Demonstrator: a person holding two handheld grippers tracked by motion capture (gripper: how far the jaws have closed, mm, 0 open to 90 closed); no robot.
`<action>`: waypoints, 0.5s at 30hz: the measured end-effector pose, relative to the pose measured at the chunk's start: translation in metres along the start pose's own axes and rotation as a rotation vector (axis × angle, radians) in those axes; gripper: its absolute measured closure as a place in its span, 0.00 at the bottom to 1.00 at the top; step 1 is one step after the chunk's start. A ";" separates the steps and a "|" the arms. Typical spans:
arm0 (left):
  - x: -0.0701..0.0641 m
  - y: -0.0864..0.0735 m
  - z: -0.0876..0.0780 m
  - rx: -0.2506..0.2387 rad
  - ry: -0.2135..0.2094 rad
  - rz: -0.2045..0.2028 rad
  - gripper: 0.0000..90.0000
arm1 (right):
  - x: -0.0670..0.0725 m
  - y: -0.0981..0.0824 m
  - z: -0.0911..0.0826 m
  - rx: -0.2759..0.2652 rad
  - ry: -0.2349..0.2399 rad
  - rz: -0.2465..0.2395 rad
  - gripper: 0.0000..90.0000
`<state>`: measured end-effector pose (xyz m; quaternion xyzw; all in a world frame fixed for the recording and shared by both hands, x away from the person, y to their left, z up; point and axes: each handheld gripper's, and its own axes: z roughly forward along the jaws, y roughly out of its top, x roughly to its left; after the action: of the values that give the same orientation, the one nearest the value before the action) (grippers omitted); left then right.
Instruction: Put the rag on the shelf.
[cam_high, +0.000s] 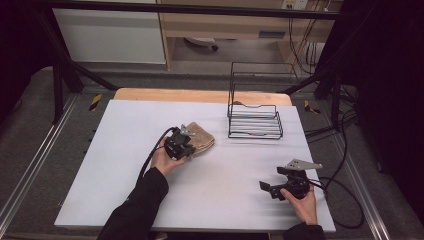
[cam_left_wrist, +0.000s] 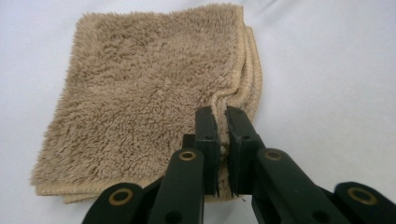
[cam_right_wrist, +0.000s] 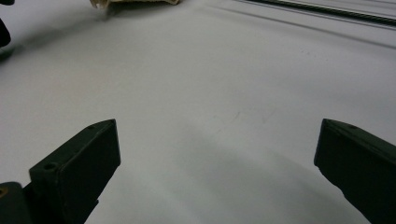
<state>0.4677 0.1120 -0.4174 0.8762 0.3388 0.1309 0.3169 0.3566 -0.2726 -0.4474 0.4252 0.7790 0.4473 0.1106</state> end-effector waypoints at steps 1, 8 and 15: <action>0.001 0.001 -0.002 -0.006 -0.003 -0.005 0.94 | 0.000 0.000 0.000 0.002 0.000 0.002 0.01; -0.002 0.002 -0.016 -0.021 -0.031 -0.030 0.94 | 0.000 0.000 0.000 0.003 0.002 0.005 0.01; -0.022 0.000 -0.021 -0.023 -0.053 -0.015 0.94 | 0.001 0.000 0.000 0.005 0.002 0.009 0.01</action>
<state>0.4420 0.1067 -0.4021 0.8730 0.3354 0.1089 0.3369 0.3563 -0.2718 -0.4476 0.4284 0.7783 0.4465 0.1068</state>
